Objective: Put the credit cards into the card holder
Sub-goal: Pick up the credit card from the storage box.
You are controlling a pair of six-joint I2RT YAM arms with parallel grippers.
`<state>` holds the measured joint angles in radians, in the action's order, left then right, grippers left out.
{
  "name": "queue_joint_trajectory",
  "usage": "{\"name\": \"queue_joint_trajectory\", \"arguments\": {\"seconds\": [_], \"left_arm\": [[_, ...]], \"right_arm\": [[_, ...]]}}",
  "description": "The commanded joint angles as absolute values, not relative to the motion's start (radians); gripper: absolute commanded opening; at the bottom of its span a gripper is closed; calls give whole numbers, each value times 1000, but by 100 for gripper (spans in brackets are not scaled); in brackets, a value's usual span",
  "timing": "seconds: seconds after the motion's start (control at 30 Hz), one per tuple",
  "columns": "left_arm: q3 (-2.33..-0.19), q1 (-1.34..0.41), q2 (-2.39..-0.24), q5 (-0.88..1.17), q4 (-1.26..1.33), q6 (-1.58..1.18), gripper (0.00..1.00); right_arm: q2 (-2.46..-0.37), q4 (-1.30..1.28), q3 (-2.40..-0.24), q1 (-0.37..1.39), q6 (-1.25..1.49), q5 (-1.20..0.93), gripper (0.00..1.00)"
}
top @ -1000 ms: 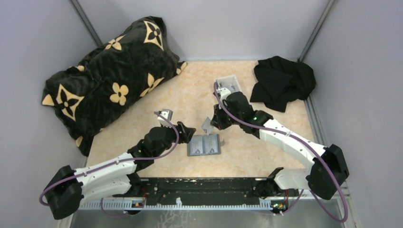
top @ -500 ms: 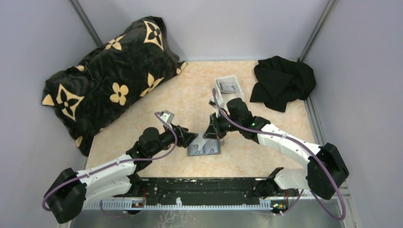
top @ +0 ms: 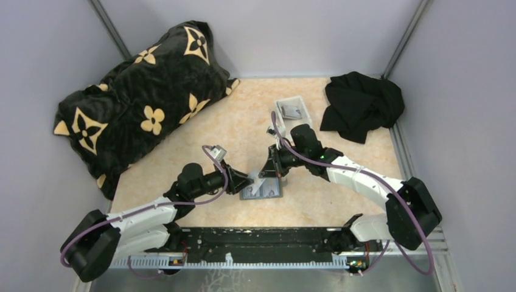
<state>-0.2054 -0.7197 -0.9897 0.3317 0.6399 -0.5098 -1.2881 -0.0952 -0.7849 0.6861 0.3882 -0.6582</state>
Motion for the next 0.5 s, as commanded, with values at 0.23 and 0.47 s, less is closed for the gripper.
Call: {"name": "queue_joint_trajectory", "arguments": {"seconds": [0.23,0.47], "left_arm": [[-215,-699,-1114,548,787,-548,9],[-189,-684,-1130,545,829,-574,0]], "right_arm": [[-1349,10,-792,655,408,-766,0],[-1333,31,-785,625,424,-750,3]]}}
